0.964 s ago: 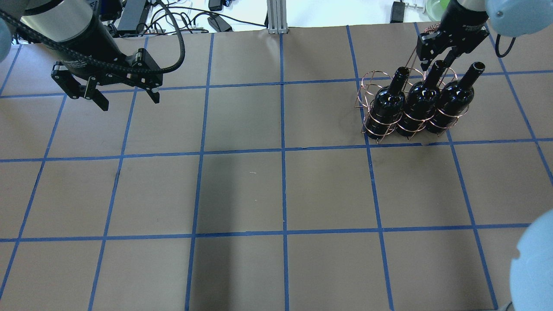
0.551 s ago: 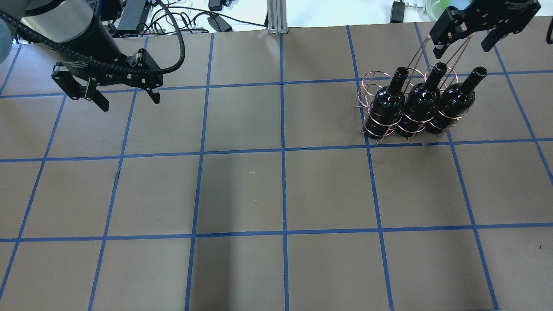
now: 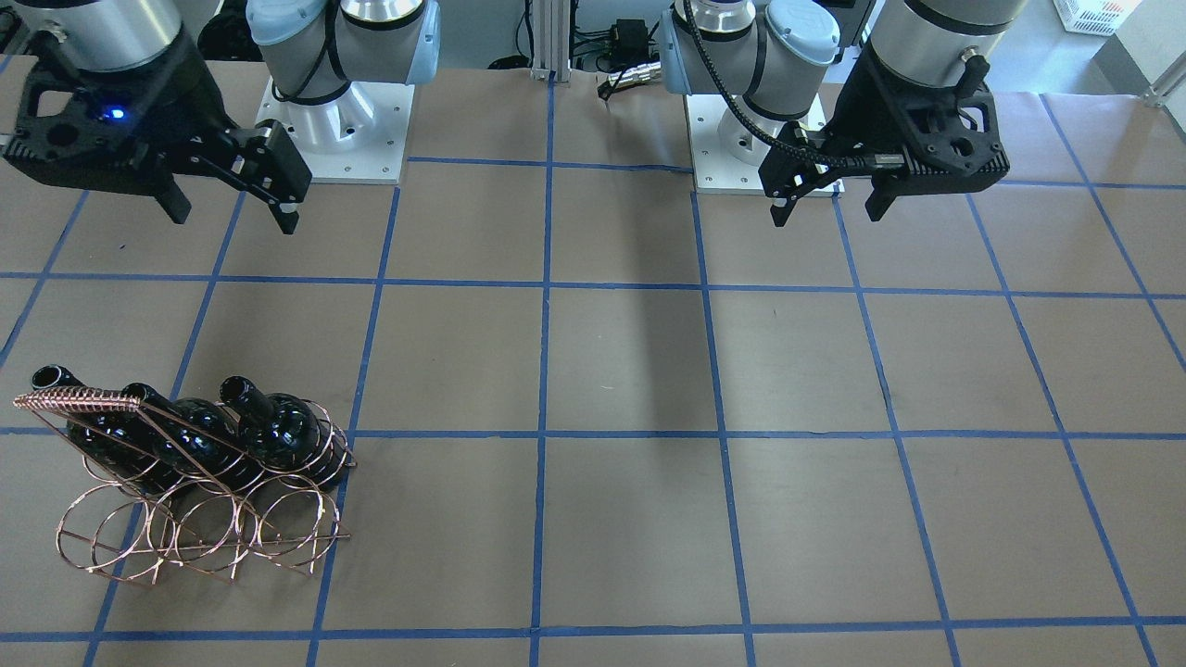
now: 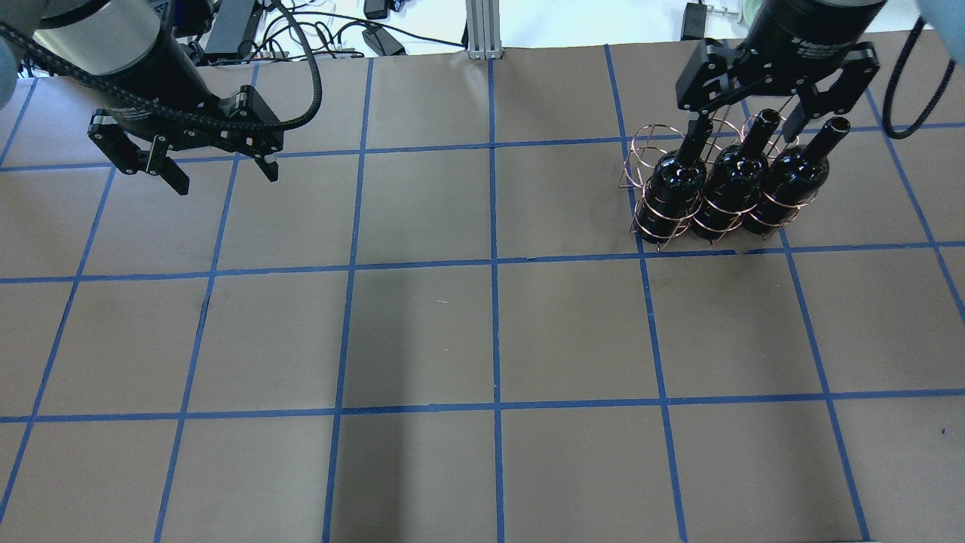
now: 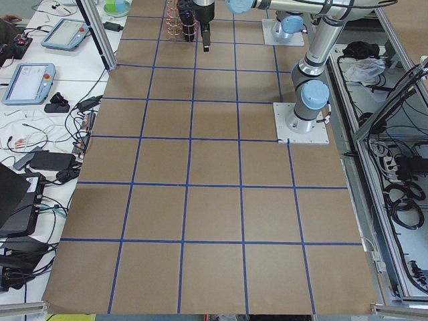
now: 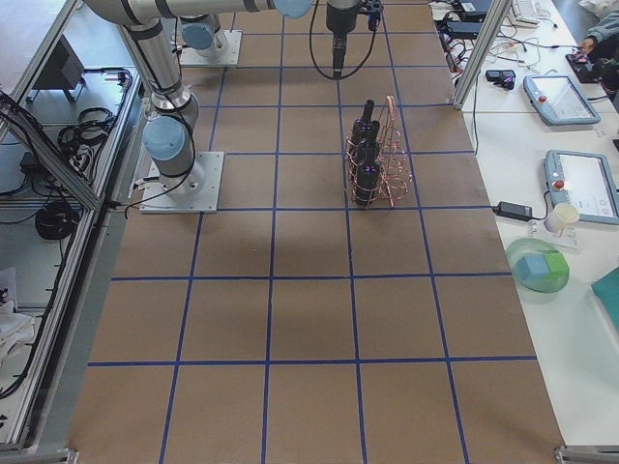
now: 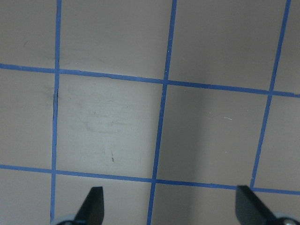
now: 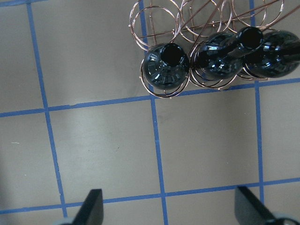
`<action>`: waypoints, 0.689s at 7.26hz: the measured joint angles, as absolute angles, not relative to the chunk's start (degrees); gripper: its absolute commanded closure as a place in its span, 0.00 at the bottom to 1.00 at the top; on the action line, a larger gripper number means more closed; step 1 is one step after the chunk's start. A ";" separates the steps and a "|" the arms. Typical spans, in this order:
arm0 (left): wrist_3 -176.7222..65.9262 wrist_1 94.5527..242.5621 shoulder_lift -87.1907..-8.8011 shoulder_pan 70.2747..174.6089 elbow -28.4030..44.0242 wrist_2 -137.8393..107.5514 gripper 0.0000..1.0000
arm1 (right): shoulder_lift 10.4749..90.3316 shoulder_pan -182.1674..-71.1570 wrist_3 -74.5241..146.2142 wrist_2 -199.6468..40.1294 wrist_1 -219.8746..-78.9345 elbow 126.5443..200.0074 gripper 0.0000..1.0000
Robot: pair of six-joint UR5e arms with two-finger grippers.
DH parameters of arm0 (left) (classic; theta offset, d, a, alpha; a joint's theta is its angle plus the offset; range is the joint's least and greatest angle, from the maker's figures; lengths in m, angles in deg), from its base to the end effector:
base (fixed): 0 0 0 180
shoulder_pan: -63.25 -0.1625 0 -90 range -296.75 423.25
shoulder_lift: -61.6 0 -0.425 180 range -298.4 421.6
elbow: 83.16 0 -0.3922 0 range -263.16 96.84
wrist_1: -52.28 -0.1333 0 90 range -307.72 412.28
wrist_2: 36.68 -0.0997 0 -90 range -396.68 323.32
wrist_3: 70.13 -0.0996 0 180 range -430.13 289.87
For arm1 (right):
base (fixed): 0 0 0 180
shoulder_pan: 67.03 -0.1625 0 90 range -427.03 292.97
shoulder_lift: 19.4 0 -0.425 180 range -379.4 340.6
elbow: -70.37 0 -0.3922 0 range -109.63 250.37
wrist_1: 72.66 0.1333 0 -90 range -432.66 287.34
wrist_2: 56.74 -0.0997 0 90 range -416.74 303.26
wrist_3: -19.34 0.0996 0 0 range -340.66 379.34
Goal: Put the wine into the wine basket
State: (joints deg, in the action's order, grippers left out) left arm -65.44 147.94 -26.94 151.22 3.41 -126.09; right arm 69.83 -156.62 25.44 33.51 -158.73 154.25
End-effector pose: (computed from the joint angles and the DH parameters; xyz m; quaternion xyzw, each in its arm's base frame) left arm -0.1173 -0.4828 0.5199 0.0586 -0.9982 -0.0068 0.0050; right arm 0.1293 -0.4993 0.5269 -0.0568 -0.9983 0.0125 0.0016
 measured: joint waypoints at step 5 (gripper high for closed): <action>-65.47 147.97 -26.88 151.22 3.41 -126.21 0.00 | 69.76 -158.34 19.64 33.80 -163.78 154.58 0.00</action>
